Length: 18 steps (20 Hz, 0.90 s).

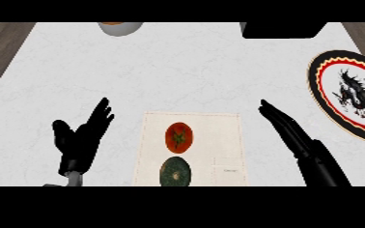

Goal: Pick the squash from the placemat and place it in the plate

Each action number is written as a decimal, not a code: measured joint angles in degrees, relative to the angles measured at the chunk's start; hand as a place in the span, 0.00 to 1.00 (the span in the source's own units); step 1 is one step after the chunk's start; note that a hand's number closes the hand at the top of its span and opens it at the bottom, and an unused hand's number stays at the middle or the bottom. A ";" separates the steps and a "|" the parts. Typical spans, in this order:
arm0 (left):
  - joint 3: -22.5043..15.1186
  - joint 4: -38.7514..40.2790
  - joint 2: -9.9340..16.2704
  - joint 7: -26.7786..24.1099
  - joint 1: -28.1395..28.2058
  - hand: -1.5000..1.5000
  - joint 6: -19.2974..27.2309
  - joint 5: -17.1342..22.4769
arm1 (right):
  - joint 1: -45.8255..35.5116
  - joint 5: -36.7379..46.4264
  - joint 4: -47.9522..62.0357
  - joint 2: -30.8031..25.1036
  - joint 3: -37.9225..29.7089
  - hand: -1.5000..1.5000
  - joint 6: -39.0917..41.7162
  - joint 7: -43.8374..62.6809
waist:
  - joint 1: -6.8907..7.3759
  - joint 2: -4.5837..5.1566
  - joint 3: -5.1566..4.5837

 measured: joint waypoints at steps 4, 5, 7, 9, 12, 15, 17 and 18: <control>-0.11 0.19 -0.51 0.62 -0.55 0.50 0.54 -0.62 | -3.71 6.30 -4.28 0.41 4.74 0.00 6.08 13.58 | 0.23 0.01 0.01; -0.39 -0.13 -0.71 0.73 -0.50 0.50 0.61 -0.81 | -5.06 7.91 -4.68 1.29 6.08 0.00 7.66 16.87 | 0.38 0.02 -0.01; -0.17 0.12 -0.55 0.27 -0.52 0.50 -0.13 -0.66 | -7.43 11.41 -4.71 4.25 9.55 0.00 10.25 22.85 | 0.54 0.04 -0.03; 0.39 0.85 -0.47 -1.00 -0.51 0.50 -0.99 -0.47 | -10.39 14.02 -3.71 8.06 11.86 0.00 12.83 27.87 | 0.66 0.07 0.02; 0.55 1.05 -0.77 -0.19 -1.04 0.50 -0.99 -0.67 | -14.26 18.76 0.03 14.90 15.40 0.00 15.59 33.36 | 0.73 0.11 0.09; 0.84 1.62 -1.33 -1.42 -0.80 0.50 -1.25 -1.00 | -15.62 22.46 2.59 20.08 17.84 0.00 17.92 37.15 | 0.61 0.08 0.18; 1.19 1.78 -1.28 -1.40 -0.89 0.50 -1.74 -0.98 | -15.57 23.08 4.65 22.42 18.52 0.00 18.84 37.79 | 0.58 0.10 0.23; 0.93 1.53 -1.58 -1.04 -0.86 0.50 -1.41 -1.33 | -14.97 24.20 5.46 23.82 19.99 0.00 19.01 38.34 | 0.54 0.08 0.25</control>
